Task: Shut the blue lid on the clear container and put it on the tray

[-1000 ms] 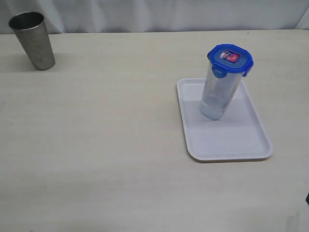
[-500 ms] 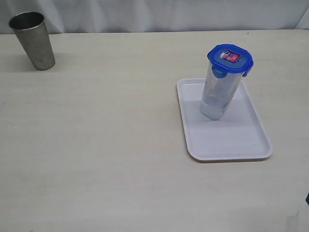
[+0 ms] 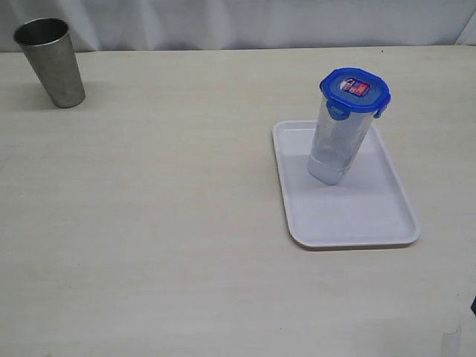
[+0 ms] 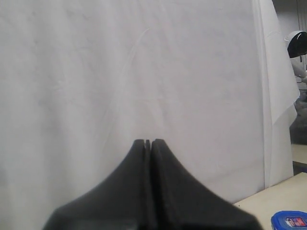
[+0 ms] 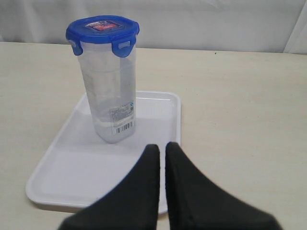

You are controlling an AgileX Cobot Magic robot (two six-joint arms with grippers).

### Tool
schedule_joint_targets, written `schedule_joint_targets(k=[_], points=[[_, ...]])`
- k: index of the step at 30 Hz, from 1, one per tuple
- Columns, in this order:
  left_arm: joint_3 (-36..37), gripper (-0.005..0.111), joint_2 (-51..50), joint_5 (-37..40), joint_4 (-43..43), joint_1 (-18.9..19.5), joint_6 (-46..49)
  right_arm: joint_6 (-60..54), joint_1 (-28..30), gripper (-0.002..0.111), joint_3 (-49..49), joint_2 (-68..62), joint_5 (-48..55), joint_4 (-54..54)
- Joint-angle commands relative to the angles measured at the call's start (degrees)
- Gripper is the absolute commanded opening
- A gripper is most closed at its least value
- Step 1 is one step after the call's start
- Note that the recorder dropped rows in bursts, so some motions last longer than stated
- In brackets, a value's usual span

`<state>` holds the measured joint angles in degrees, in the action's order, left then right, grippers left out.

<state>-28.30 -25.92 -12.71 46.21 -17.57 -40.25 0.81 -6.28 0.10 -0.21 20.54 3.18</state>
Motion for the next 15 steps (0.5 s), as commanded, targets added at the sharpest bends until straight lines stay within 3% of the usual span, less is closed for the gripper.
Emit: schedule_joint_targets(k=[1,11,15], points=[[0.20,0.000,2.10,0.06,-0.33,0.67,-0.50,0.26,0.20,0.004,-0.10,0.21,-0.69,0.11],[0.20,0.000,15.81,0.23,-0.33,8.37,-0.50,0.26,0.20,0.004,-0.10,0.21,-0.69,0.11],[0.20,0.000,20.67,0.23,-0.33,9.31,-0.50,0.26,0.20,0.004,-0.10,0.21,-0.69,0.11]])
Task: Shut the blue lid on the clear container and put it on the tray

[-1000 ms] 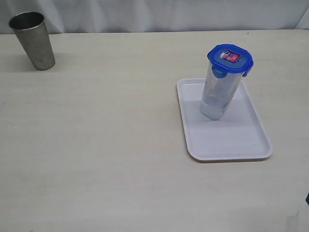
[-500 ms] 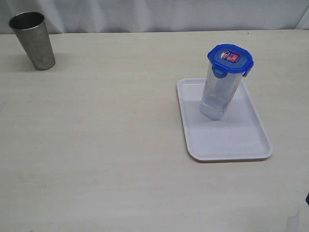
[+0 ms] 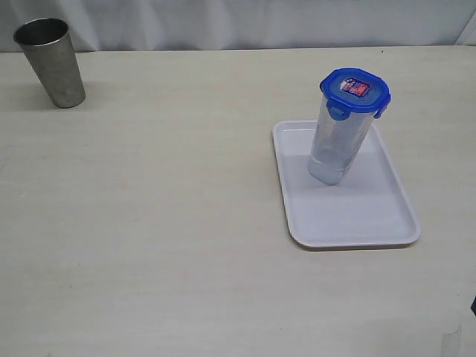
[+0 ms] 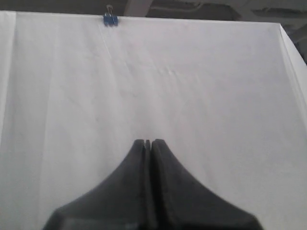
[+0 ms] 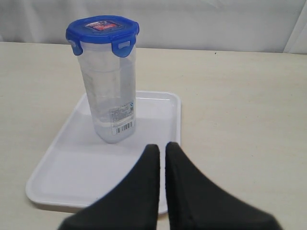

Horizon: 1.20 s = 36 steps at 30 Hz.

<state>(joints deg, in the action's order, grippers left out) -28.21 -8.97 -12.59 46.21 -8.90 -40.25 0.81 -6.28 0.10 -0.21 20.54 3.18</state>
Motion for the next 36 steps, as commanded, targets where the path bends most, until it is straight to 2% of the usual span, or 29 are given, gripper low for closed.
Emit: schedule_joint_targets(k=[1,9,10,14,17,21,25,30,36], points=[[0.11,0.000,4.66,0.11,-0.33,0.64,-0.50,0.26,0.20,0.004,-0.10,0.21,-0.69,0.11],[0.11,0.000,6.82,0.38,-1.76,0.64,-0.50,0.26,0.20,0.004,-0.10,0.21,-0.69,0.11],[0.11,0.000,6.82,0.48,-5.09,0.64,-0.39,0.26,0.20,0.004,-0.10,0.21,-0.69,0.11],[0.11,0.000,7.56,0.20,-34.21,0.64,-0.37,0.26,0.20,0.004,-0.10,0.21,-0.69,0.11],[0.11,0.000,8.11,0.20,-41.94,0.64,-0.37,0.26,0.20,0.004,-0.10,0.21,-0.69,0.11],[0.23,0.000,8.97,0.20,-44.19,0.64,-0.37,0.26,0.20,0.004,-0.10,0.21,-0.69,0.11],[0.74,0.000,8.97,0.20,-49.83,3.80,-0.37,0.26,0.20,0.004,-0.10,0.21,-0.69,0.11],[0.74,0.000,8.97,0.20,-49.81,10.65,-0.37,0.26,0.20,0.004,-0.10,0.21,-0.69,0.11],[5.36,0.000,8.97,0.04,-46.21,11.56,-0.37,0.26,0.20,0.004,-0.10,0.21,-0.69,0.11]])
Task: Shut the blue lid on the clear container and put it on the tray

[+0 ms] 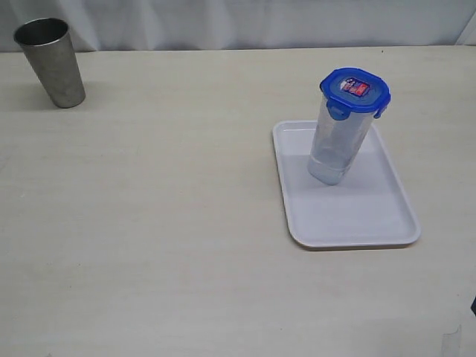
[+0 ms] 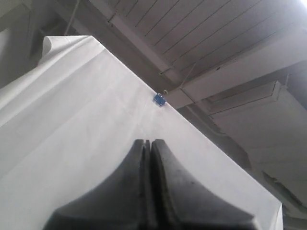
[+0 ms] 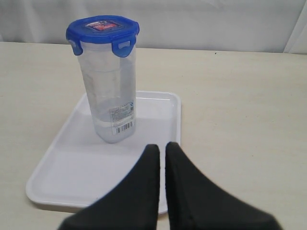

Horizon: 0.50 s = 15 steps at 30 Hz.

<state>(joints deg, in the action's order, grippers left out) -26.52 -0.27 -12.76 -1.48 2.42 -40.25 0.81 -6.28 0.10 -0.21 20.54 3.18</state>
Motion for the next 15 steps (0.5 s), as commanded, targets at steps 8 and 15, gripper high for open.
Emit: schedule_joint_targets(k=[8,15], points=[[17.16,0.000,0.27,3.78,1.48,0.24,-0.37,0.26,0.20,0.004,-0.10,0.21,-0.69,0.11],[26.52,0.000,0.27,12.76,1.48,0.24,-0.37,0.26,0.20,0.004,-0.10,0.21,-0.69,0.11]])
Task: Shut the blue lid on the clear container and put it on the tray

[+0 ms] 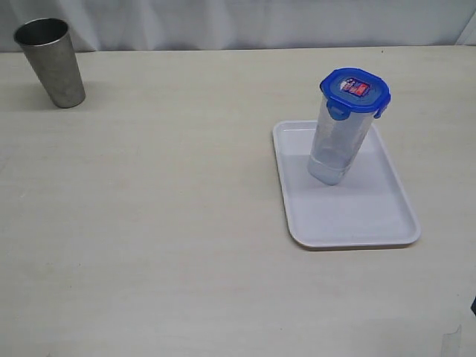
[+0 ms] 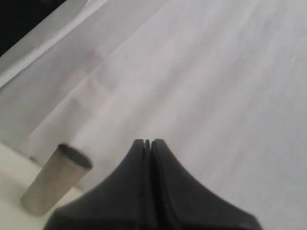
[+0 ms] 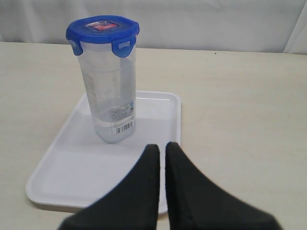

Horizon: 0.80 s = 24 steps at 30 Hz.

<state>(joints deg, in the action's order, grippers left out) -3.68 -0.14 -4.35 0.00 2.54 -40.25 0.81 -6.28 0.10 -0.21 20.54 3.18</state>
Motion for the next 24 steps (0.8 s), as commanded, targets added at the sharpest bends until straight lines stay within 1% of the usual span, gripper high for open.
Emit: schedule_joint_targets(k=[1,3,8,10,11,24], points=[[3.68,0.000,0.14,4.67,0.52,0.12,-0.37,0.26,0.20,0.004,-0.10,0.21,-0.69,0.11],[3.68,0.000,0.14,10.51,2.01,0.12,-0.37,0.26,0.20,0.004,-0.10,0.21,-0.69,0.11],[3.68,0.000,0.14,16.68,2.56,0.12,-0.37,0.26,0.20,0.004,-0.10,0.21,-0.69,0.11],[3.68,0.000,0.14,22.24,3.28,0.12,-0.27,0.26,0.20,0.004,-0.10,0.21,-0.69,0.11],[3.68,0.000,0.14,23.25,3.70,0.12,-0.19,0.26,0.20,0.004,-0.10,0.21,-0.69,0.11],[3.68,0.000,0.14,22.77,3.93,0.12,-0.25,0.26,0.20,0.004,-0.10,0.21,-0.69,0.11]])
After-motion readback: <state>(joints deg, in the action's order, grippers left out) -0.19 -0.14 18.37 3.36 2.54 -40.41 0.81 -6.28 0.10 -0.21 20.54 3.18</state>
